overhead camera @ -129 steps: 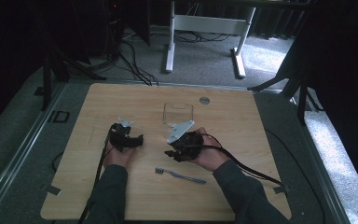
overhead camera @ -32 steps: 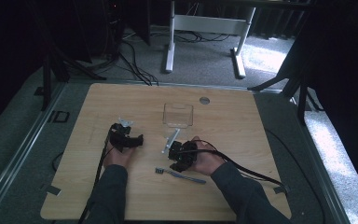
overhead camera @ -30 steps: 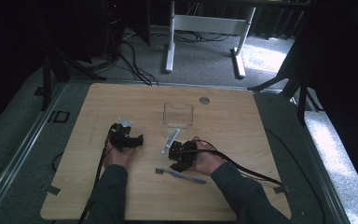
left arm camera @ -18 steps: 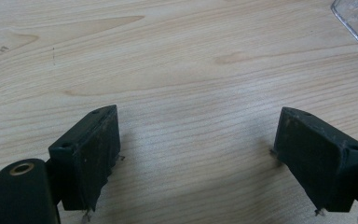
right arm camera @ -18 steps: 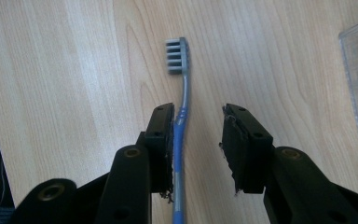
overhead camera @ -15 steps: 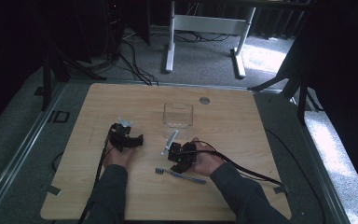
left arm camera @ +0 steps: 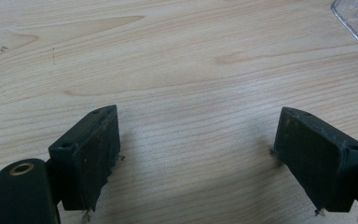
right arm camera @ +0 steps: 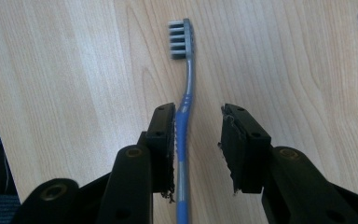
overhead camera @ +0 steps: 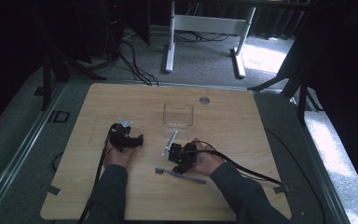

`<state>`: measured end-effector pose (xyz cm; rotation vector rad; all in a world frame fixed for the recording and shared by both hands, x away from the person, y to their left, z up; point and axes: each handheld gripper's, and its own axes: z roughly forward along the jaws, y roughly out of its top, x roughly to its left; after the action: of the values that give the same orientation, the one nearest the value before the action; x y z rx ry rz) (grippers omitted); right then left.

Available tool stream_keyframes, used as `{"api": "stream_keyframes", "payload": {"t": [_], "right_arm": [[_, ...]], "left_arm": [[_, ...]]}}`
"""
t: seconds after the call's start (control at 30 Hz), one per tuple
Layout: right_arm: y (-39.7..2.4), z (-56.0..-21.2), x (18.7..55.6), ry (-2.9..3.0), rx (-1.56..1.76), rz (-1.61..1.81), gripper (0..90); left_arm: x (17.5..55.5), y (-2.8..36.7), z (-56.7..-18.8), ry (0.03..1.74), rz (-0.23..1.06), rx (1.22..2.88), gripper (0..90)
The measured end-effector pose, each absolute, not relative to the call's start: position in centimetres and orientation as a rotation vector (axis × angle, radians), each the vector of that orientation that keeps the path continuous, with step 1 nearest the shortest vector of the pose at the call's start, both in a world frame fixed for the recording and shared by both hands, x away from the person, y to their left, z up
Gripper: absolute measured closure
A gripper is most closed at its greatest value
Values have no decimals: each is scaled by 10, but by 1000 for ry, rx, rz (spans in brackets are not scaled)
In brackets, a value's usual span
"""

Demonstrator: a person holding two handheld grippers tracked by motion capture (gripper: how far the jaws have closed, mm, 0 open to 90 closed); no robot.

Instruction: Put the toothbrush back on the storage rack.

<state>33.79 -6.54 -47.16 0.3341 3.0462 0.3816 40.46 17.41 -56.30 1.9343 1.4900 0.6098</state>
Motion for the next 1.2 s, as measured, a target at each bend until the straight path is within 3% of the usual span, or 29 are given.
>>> {"api": "stream_keyframes", "payload": {"t": [1.2], "right_arm": [[-61,-486,337,3097,321,258,649]], "left_arm": [[405,174,-563,1490,610,1934,145]]}}
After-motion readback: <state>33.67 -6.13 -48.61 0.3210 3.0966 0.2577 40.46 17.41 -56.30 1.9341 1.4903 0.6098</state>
